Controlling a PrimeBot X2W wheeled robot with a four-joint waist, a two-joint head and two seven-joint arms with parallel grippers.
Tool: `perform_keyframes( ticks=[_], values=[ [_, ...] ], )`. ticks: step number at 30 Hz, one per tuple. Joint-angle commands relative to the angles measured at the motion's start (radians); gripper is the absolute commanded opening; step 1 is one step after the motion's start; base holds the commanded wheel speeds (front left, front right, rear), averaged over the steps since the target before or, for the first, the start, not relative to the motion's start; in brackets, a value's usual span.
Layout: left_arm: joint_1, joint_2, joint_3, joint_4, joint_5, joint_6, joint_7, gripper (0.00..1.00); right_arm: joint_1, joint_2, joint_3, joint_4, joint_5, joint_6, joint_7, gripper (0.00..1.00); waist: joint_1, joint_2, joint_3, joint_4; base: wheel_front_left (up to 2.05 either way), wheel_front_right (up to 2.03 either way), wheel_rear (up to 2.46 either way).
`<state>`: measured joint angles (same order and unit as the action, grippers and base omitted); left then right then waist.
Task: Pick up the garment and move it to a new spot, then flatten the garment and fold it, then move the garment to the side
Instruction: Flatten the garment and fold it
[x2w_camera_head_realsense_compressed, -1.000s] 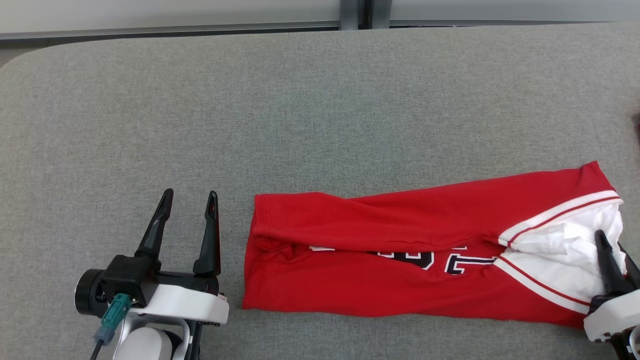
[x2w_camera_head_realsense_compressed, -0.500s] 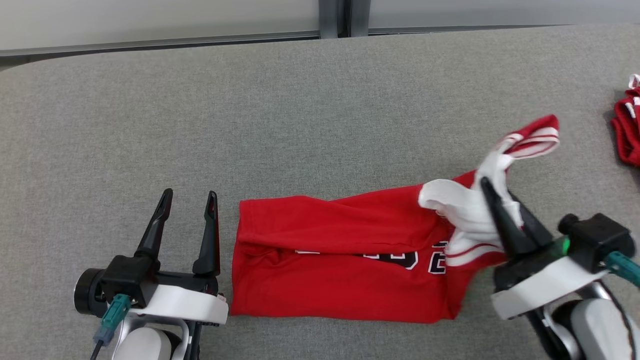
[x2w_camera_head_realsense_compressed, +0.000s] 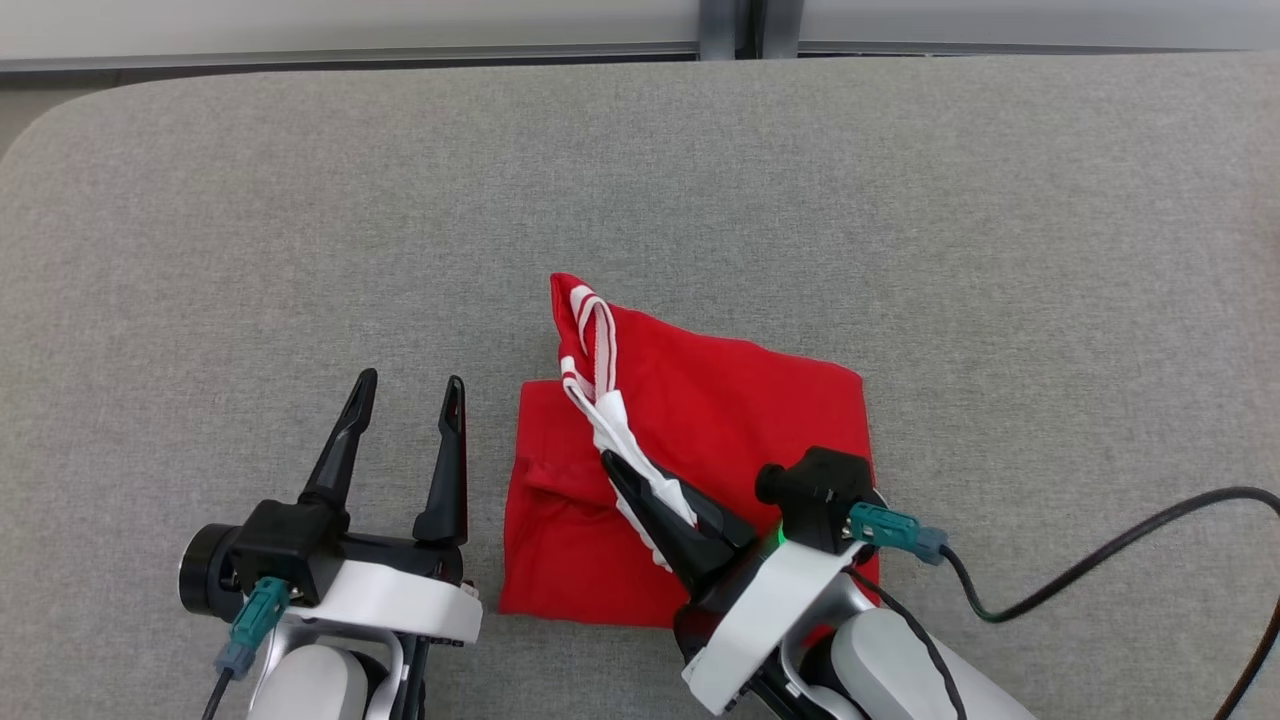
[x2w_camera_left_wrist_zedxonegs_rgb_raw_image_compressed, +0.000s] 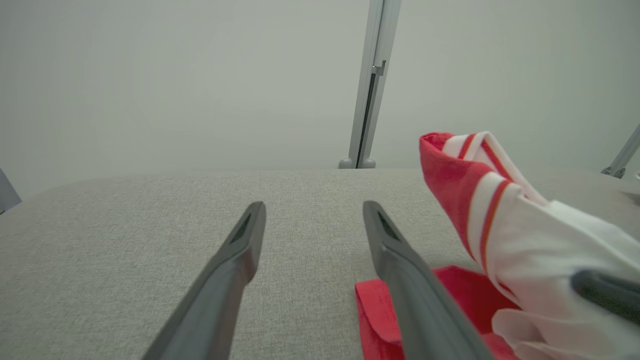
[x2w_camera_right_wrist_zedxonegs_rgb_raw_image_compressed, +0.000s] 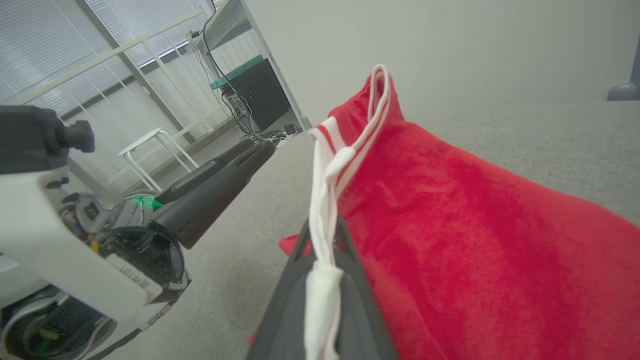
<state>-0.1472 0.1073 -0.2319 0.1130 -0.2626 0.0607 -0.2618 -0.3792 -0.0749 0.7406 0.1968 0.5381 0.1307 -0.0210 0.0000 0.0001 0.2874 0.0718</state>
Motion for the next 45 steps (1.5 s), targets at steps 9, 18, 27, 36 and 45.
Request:
perform_keyframes(
  ticks=[9, 18, 27, 36, 45],
  values=[
    [-0.027, -0.014, 0.007, 0.013, 0.016, -0.016, -0.004, 1.0, -0.099, 0.023, 0.084, 0.191, 0.101, 0.0, -0.105, 1.0, 0.0, -0.0001, 0.015, 0.023, 0.0, 0.0, 0.0],
    [-0.015, -0.019, 0.021, 0.017, 0.029, -0.022, -0.004, 1.0, -0.18, 0.021, 0.044, 0.104, 0.118, 0.0, -0.233, 1.0, 0.0, -0.0001, 0.004, -0.003, 0.0, 0.0, 0.0],
    [0.001, -0.009, 0.043, 0.017, 0.041, -0.016, -0.003, 1.0, -0.067, -0.097, -0.273, 0.023, -0.024, 0.0, -0.244, 1.0, 0.0, -0.0001, -0.014, -0.033, 0.0, 0.0, 0.0],
    [0.038, 0.012, 0.071, 0.015, 0.027, -0.007, -0.004, 1.0, 0.171, -0.172, -0.542, -0.037, -0.11, 0.0, -0.214, 1.0, 0.0, -0.0001, -0.07, -0.068, 0.0, 0.0, 0.0],
    [0.109, 0.03, 0.075, 0.015, 0.011, -0.001, 0.012, 1.0, 0.317, -0.165, -0.62, -0.121, -0.17, 0.0, -0.134, 1.0, 0.0, -0.0001, -0.146, -0.082, 0.0, 0.0, 0.0]
  ],
)
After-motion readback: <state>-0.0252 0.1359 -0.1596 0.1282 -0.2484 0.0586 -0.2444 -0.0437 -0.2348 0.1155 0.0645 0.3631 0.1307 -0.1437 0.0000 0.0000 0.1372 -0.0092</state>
